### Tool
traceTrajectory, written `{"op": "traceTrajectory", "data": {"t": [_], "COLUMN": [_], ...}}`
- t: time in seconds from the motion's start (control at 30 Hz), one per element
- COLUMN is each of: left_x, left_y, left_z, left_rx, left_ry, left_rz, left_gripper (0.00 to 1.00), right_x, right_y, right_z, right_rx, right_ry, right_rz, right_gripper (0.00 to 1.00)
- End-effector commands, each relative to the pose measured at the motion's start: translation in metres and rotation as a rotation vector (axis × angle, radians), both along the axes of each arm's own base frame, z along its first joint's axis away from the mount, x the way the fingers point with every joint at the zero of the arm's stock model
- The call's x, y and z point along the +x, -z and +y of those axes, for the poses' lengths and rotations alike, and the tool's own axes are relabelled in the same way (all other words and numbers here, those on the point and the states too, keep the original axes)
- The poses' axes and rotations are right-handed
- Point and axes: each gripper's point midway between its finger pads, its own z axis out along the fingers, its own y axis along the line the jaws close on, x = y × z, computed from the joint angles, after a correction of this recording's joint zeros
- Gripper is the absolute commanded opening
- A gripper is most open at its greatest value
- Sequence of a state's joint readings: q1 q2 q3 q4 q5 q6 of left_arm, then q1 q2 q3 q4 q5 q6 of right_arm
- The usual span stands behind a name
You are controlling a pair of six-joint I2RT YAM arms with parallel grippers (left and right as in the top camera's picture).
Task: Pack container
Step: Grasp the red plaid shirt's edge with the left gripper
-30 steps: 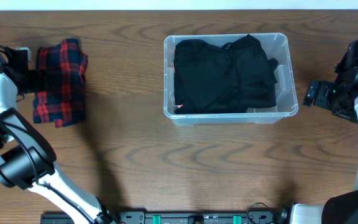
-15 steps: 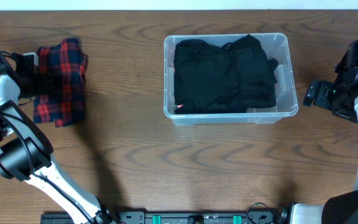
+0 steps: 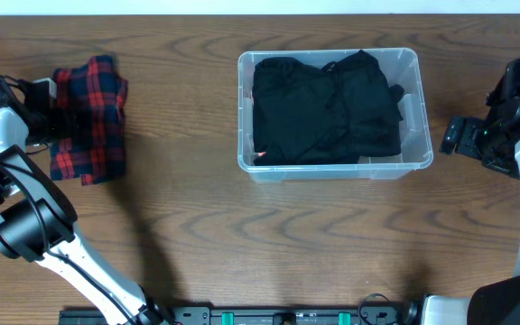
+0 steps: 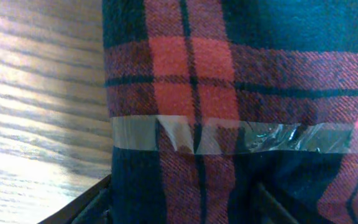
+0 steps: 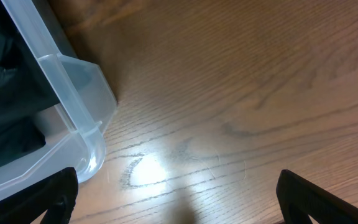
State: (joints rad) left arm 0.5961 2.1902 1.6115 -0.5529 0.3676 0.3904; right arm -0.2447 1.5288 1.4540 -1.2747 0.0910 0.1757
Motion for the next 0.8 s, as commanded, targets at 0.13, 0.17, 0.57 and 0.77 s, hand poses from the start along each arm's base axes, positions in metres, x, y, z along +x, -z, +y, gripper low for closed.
{"op": "traceTrajectory", "data": {"t": [0.13,0.17,0.57,0.77], "left_x": [-0.034,-0.034,-0.018,-0.002], "left_y": [0.056,0.056,-0.005,-0.070], "left_z": [-0.017,-0.017,0.004,-0.002], "left_rx": [-0.100,-0.099,-0.020,0.040], "left_ry": [-0.080,-0.080,-0.098,-0.068], "left_rz": [0.174,0.173,0.043,-0.102], "left_gripper": [0.50,0.47,0.06,0.06], "right_x": [0.001,0.001,0.001,0.001], "right_y": [-0.006,-0.006,-0.006,-0.006], "right_z": [-0.002,-0.002,-0.002,-0.002], "right_rx": [-0.015,-0.015,-0.015,-0.015], "right_ry": [0.010,0.010,0.010,0.010], "right_rz": [-0.016,-0.016,-0.016,-0.016], "right_gripper": [0.99,0.99,0.99,0.99]}}
